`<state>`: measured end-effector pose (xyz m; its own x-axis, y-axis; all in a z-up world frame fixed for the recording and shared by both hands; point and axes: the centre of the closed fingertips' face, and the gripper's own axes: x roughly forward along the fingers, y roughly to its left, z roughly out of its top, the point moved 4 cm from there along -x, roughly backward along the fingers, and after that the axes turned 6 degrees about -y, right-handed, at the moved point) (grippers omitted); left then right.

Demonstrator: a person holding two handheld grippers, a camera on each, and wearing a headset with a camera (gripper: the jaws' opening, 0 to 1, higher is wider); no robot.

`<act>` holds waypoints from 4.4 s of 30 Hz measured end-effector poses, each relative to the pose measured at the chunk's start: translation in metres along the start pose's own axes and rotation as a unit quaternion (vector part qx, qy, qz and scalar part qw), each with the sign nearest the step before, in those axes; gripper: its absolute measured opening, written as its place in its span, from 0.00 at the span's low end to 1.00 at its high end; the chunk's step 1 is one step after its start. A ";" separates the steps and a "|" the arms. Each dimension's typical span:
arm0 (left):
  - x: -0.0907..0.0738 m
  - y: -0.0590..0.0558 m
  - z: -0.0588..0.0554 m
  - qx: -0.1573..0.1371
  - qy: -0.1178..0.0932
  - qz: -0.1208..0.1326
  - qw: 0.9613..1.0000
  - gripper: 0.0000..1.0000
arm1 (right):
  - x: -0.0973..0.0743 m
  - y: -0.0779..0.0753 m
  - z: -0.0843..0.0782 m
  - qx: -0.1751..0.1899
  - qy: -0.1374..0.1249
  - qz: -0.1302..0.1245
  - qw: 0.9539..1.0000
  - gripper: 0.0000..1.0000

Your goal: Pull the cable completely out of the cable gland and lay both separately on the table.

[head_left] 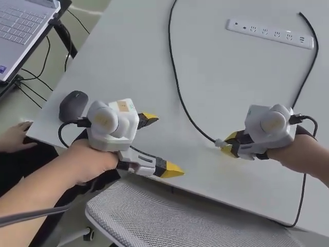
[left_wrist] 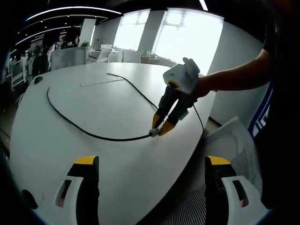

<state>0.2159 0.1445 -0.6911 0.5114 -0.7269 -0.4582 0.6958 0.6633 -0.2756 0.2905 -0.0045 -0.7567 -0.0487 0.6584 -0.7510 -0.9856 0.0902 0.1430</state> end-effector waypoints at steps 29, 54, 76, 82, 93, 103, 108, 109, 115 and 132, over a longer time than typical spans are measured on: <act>0.027 -0.018 0.055 0.038 -0.037 -0.031 0.998 0.92 | -0.053 0.042 0.033 -0.021 -0.005 0.044 0.999 0.07; 0.063 -0.047 0.056 0.030 -0.037 -0.113 0.992 0.65 | -0.080 0.061 0.058 -0.084 0.000 0.041 0.996 0.06; 0.073 -0.068 0.054 -0.009 -0.030 -0.168 0.985 0.26 | -0.085 0.064 0.051 -0.130 -0.008 0.035 0.991 0.06; 0.073 -0.069 0.053 -0.010 -0.035 -0.170 0.985 0.23 | -0.085 0.065 0.050 -0.143 -0.011 0.033 0.989 0.07; 0.074 -0.069 0.053 -0.005 -0.034 -0.176 0.984 0.16 | -0.086 0.065 0.048 -0.173 -0.016 0.033 0.984 0.07; 0.074 -0.068 0.055 0.005 -0.034 -0.173 0.984 0.16 | -0.085 0.062 0.048 -0.182 -0.033 0.022 0.982 0.07; 0.072 -0.067 0.057 0.017 -0.031 -0.171 0.985 0.15 | -0.086 0.061 0.049 -0.164 -0.056 0.011 0.985 0.08; 0.072 -0.067 0.057 0.024 -0.029 -0.173 0.984 0.15 | -0.086 0.061 0.049 -0.161 -0.059 0.013 0.985 0.08; 0.071 -0.068 0.060 0.058 -0.028 -0.175 0.982 0.15 | -0.087 0.057 0.049 -0.140 -0.078 0.011 0.987 0.11; 0.069 -0.070 0.066 0.114 -0.035 -0.180 0.976 0.15 | -0.104 0.044 0.049 0.147 -0.209 0.123 0.959 0.20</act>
<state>0.2357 0.0360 -0.6477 0.2406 -0.9214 -0.3053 0.9267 0.3115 -0.2100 0.2601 -0.0320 -0.6408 -0.1447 0.9232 -0.3560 -0.8613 0.0596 0.5046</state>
